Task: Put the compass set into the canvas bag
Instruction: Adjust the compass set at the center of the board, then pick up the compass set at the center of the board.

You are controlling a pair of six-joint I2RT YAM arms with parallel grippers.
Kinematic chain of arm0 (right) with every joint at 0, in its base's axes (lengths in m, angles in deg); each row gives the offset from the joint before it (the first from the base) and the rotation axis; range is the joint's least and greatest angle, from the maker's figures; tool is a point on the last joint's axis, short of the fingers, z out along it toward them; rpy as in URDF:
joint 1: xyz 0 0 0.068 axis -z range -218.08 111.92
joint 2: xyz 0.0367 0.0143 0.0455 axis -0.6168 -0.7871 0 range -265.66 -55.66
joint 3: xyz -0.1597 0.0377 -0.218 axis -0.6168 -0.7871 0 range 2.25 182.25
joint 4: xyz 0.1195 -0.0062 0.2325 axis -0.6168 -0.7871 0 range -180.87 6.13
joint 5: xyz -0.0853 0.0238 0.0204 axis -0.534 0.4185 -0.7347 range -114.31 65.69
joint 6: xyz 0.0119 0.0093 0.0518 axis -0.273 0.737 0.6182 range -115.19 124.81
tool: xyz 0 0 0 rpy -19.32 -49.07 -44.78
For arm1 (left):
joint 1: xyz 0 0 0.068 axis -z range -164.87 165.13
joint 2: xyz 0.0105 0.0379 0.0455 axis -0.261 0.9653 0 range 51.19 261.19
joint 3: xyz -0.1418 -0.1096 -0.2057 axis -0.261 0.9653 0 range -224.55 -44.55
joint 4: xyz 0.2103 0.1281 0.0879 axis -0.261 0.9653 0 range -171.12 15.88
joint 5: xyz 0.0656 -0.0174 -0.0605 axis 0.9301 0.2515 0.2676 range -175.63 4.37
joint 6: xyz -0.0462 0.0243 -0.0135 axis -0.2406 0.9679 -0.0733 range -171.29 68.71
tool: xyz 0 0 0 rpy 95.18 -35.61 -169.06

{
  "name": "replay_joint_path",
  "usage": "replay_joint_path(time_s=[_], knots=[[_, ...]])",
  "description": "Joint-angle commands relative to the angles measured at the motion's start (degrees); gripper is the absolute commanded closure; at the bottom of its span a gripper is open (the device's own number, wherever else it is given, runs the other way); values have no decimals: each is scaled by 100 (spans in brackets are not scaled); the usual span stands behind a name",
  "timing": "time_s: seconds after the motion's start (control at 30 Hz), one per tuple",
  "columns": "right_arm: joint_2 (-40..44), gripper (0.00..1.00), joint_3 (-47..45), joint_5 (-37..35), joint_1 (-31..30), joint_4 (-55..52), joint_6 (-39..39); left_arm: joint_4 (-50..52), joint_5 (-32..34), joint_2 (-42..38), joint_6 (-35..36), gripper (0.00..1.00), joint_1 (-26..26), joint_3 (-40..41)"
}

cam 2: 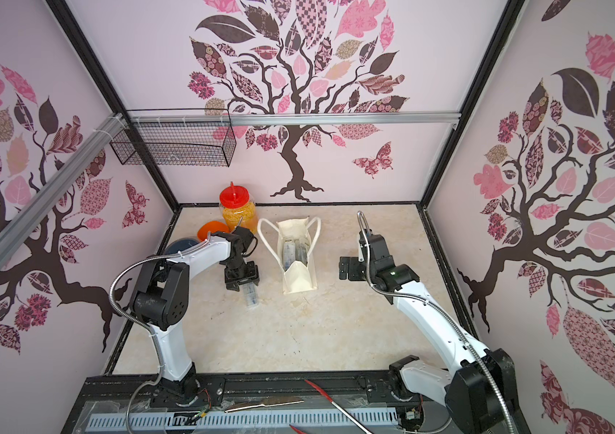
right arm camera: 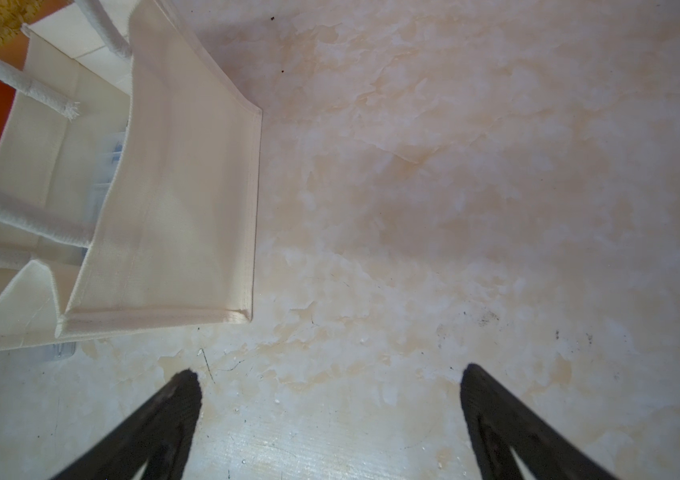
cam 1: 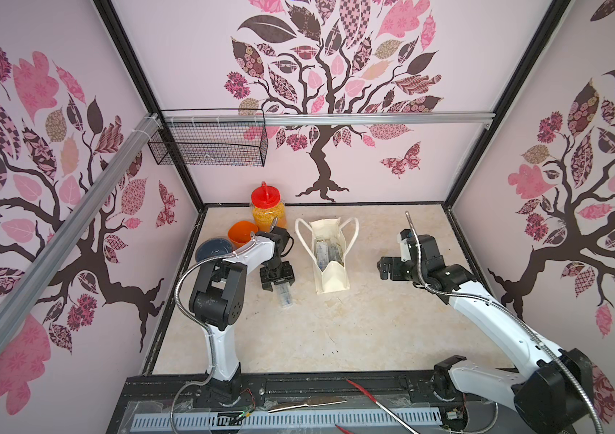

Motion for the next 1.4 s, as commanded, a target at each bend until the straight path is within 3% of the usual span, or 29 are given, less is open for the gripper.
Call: replay_joint_path(time_s=[0.0, 0.3, 0.87, 1.1, 1.37], knots=[[-92, 0, 183, 41, 21, 19, 26, -72, 176, -149, 24, 29, 93, 119], [-96, 0, 185, 29, 23, 17, 11, 87, 517, 138, -88, 31, 294, 14], [-131, 0, 228, 7, 17, 27, -14, 36, 450, 284, -124, 46, 251, 74], [-78, 0, 238, -38, 19, -15, -16, -34, 314, 411, -108, 43, 120, 168], [-69, 0, 252, 3, 21, -17, 25, -64, 335, 205, -101, 58, 110, 223]])
